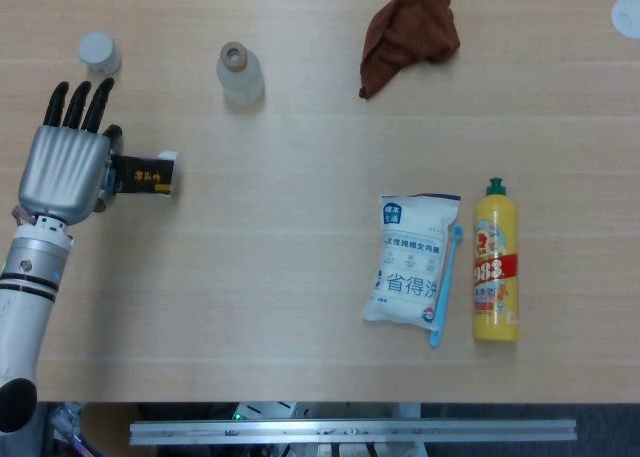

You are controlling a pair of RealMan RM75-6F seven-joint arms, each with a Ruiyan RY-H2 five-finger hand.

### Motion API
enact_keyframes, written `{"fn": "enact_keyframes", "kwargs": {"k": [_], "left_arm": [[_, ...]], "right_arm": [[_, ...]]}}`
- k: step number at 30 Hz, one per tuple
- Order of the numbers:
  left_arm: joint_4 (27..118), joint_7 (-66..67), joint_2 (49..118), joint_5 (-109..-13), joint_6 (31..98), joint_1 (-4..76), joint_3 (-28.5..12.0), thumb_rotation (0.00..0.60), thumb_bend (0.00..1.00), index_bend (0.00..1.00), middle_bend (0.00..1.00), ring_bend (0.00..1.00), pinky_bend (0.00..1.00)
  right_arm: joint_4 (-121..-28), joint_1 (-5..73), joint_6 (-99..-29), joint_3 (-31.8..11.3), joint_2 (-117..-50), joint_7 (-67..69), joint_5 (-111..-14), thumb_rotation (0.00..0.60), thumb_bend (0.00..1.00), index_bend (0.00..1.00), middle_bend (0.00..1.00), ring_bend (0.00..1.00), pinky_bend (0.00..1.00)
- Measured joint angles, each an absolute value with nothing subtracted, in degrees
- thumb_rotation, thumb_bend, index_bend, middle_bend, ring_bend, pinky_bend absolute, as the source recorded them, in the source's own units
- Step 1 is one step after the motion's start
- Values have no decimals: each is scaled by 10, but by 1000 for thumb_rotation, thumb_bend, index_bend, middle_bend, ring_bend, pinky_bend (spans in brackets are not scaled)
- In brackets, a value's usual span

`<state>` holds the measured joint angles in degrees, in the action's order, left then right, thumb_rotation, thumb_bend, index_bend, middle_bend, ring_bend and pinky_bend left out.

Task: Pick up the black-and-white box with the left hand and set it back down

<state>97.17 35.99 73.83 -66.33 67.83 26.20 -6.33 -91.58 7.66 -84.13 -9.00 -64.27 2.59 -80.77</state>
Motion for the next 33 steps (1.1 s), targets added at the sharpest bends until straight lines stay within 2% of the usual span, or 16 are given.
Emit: {"fn": "enact_keyframes", "kwargs": {"k": [8, 15, 23, 33], "left_arm": [[1003, 431, 696, -691, 690, 277, -54, 600, 138, 573, 0, 0, 10], [1036, 483, 645, -683, 649, 299, -40, 600, 135, 580, 0, 0, 11], [1009, 491, 639, -732, 656, 308, -24, 600, 135, 628, 7, 0, 14], [994, 462, 632, -777, 693, 305, -29, 600, 109, 634, 29, 0, 14]], "right_arm": [[-918, 76, -844, -91, -642, 29, -808, 600, 209, 472, 349, 336, 466], [-917, 76, -843, -91, -642, 29, -809, 600, 209, 471, 349, 336, 466], [-918, 76, -843, -92, -642, 30, -808, 600, 209, 472, 349, 336, 466], [-918, 77, -842, -91, -643, 27, -807, 600, 209, 472, 349, 336, 466]]}}
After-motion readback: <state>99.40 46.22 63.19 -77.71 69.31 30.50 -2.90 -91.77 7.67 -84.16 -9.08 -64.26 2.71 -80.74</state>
